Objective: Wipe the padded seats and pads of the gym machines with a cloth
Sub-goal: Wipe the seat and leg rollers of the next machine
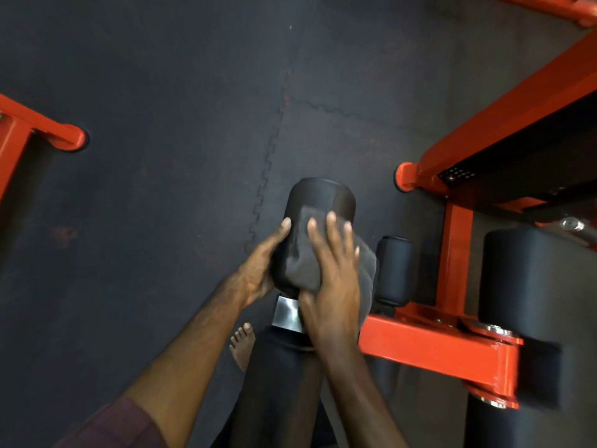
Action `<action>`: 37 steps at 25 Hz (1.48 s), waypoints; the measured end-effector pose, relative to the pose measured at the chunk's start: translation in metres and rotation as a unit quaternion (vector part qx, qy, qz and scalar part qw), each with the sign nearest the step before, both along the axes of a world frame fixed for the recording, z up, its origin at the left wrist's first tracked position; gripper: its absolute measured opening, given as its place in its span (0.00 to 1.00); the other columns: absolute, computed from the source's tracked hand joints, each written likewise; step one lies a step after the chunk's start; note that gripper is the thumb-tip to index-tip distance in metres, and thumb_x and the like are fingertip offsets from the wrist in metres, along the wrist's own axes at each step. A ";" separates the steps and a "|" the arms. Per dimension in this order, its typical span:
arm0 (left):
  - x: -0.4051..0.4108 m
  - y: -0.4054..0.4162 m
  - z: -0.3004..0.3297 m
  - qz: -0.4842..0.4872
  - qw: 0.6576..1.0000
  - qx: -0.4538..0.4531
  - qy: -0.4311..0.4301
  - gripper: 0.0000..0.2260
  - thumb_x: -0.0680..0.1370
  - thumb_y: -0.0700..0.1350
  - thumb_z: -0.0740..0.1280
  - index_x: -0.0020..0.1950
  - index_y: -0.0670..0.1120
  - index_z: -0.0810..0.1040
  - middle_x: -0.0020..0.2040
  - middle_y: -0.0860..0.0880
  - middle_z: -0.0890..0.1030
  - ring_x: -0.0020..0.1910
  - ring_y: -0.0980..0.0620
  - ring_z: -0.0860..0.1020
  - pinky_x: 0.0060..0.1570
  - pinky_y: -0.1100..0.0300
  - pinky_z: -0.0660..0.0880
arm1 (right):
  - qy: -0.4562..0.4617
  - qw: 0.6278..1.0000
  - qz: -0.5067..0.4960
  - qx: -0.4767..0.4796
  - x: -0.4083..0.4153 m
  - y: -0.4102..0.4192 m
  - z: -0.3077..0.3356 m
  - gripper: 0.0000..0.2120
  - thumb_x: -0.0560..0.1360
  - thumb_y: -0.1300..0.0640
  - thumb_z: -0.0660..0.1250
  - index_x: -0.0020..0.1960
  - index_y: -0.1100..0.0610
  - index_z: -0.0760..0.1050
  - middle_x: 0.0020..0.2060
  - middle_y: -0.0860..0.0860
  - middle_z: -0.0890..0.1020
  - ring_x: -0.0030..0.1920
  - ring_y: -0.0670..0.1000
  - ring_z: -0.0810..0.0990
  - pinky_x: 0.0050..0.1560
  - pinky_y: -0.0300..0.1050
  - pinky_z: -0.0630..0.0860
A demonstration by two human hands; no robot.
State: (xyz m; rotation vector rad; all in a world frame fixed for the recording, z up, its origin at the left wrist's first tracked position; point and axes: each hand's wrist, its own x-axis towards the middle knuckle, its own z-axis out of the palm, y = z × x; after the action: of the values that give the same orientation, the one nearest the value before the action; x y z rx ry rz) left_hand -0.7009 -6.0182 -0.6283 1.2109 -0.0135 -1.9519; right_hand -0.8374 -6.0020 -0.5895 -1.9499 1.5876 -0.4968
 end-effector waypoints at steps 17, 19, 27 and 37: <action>-0.023 0.002 -0.007 0.005 0.962 -0.032 -0.272 0.30 0.80 0.62 0.70 0.79 0.51 0.69 0.66 0.52 0.82 0.59 0.61 0.82 0.61 0.64 0.78 | -0.087 0.991 -0.098 -0.002 0.003 -0.009 -0.003 0.38 0.69 0.63 0.60 0.80 0.56 0.68 0.82 0.52 0.65 0.84 0.54 0.58 0.80 0.63 0.62; -0.021 0.006 -0.013 0.010 0.968 -0.040 -0.246 0.39 0.75 0.67 0.72 0.82 0.55 0.65 0.71 0.54 0.79 0.66 0.56 0.80 0.69 0.54 0.77 | -0.092 0.989 -0.118 -0.001 0.008 -0.061 -0.006 0.43 0.63 0.64 0.58 0.80 0.55 0.69 0.81 0.53 0.66 0.83 0.55 0.59 0.80 0.61 0.63; 0.001 0.008 -0.020 -0.001 0.986 -0.007 -0.166 0.29 0.77 0.66 0.72 0.72 0.52 0.76 0.64 0.47 0.84 0.62 0.49 0.83 0.62 0.54 0.79 | -0.020 0.999 -0.026 -0.001 0.009 0.019 0.003 0.37 0.70 0.55 0.61 0.80 0.54 0.68 0.83 0.50 0.62 0.85 0.55 0.52 0.82 0.67 0.53; 0.012 -0.001 -0.026 -0.005 1.000 0.010 0.023 0.25 0.82 0.58 0.67 0.73 0.43 0.79 0.71 0.40 0.80 0.71 0.43 0.78 0.73 0.48 0.73 | 0.026 0.999 -0.038 -0.020 0.019 -0.054 -0.004 0.44 0.63 0.59 0.63 0.81 0.55 0.67 0.83 0.53 0.62 0.84 0.59 0.54 0.82 0.65 0.52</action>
State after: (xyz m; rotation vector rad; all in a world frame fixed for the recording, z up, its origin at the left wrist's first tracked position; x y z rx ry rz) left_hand -0.6887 -6.0195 -0.6546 1.1797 0.0233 -1.9937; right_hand -0.8179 -6.0559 -0.5933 -1.9530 1.7016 -0.5167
